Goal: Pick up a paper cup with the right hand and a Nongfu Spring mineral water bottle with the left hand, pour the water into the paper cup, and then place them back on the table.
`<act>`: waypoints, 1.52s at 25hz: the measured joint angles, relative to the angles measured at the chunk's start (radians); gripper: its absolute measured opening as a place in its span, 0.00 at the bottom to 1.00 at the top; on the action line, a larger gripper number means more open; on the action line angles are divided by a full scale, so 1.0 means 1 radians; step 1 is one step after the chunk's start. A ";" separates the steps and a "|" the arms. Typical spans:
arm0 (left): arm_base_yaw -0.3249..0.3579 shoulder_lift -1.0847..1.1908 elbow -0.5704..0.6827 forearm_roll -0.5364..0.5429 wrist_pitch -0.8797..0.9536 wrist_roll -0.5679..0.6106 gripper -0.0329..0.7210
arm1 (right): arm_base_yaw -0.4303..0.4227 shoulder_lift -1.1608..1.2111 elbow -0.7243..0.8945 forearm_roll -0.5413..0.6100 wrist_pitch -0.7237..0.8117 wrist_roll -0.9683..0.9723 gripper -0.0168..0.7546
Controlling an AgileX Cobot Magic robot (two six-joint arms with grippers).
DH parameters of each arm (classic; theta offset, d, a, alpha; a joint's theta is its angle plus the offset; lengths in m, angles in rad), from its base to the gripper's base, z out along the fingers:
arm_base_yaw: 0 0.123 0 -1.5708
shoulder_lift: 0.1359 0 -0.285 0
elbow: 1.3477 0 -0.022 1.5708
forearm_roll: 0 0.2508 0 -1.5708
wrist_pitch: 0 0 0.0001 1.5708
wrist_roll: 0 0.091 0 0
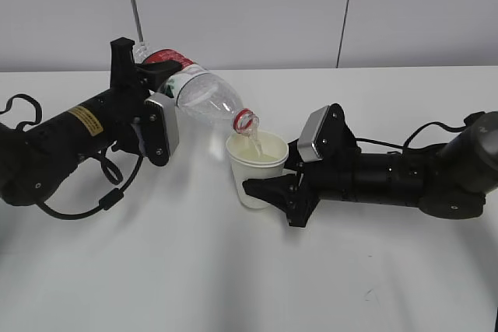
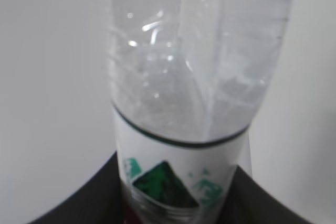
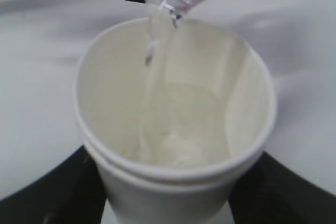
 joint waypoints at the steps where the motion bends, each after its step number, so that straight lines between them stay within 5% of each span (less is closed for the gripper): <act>1: 0.000 0.000 0.000 0.000 0.000 0.000 0.41 | 0.000 0.000 0.000 0.000 0.000 0.000 0.63; 12: 0.000 0.009 0.008 0.000 -0.004 -0.001 0.41 | 0.000 0.000 0.000 0.008 -0.004 -0.043 0.63; 22: 0.000 0.017 0.063 -0.056 -0.015 -0.143 0.41 | 0.000 0.000 0.000 0.029 -0.027 -0.065 0.63; 38: -0.008 0.008 0.077 -0.086 -0.015 -0.837 0.41 | 0.000 0.000 0.000 0.142 -0.041 -0.117 0.63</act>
